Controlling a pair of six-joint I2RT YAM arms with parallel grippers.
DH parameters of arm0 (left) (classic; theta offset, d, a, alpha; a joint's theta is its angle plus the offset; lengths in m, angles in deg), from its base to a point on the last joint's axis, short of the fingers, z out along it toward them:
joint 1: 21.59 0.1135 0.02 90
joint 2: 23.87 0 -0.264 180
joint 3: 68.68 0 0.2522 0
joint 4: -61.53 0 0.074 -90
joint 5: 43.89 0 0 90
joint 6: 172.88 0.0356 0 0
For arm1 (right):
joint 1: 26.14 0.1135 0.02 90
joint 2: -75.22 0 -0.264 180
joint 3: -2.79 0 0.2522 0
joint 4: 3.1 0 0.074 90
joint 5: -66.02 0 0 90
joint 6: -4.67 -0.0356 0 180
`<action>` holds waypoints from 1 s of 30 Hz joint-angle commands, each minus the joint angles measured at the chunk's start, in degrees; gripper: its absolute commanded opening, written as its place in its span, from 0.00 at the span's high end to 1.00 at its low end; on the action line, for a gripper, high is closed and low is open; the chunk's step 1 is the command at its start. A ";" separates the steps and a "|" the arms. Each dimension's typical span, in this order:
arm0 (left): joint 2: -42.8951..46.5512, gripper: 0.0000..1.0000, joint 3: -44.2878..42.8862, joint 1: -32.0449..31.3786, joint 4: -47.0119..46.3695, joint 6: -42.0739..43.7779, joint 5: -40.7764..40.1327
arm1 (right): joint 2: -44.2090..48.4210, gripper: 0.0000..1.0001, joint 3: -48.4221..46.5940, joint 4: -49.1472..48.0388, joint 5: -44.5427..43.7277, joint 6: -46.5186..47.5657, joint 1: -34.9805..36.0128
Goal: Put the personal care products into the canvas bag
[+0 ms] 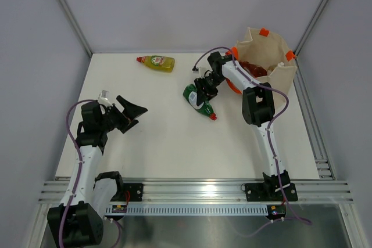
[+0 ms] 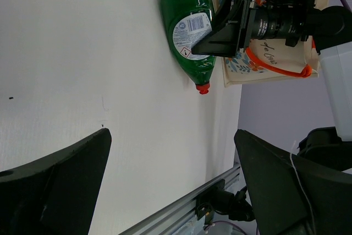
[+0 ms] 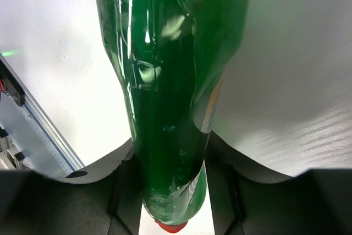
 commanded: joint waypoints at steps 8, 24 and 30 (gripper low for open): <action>-0.81 0.01 0.63 -1.31 -4.47 -1.78 1.16 | 4.21 1.00 7.09 -3.88 2.99 2.22 -0.09; -2.66 0.01 0.19 -2.98 -7.11 -3.01 1.07 | 11.86 1.00 9.21 -7.93 19.26 -2.70 -0.18; -2.83 0.01 0.37 -3.16 -7.72 -3.36 1.16 | 13.36 1.00 7.53 -7.40 24.09 -4.89 -0.18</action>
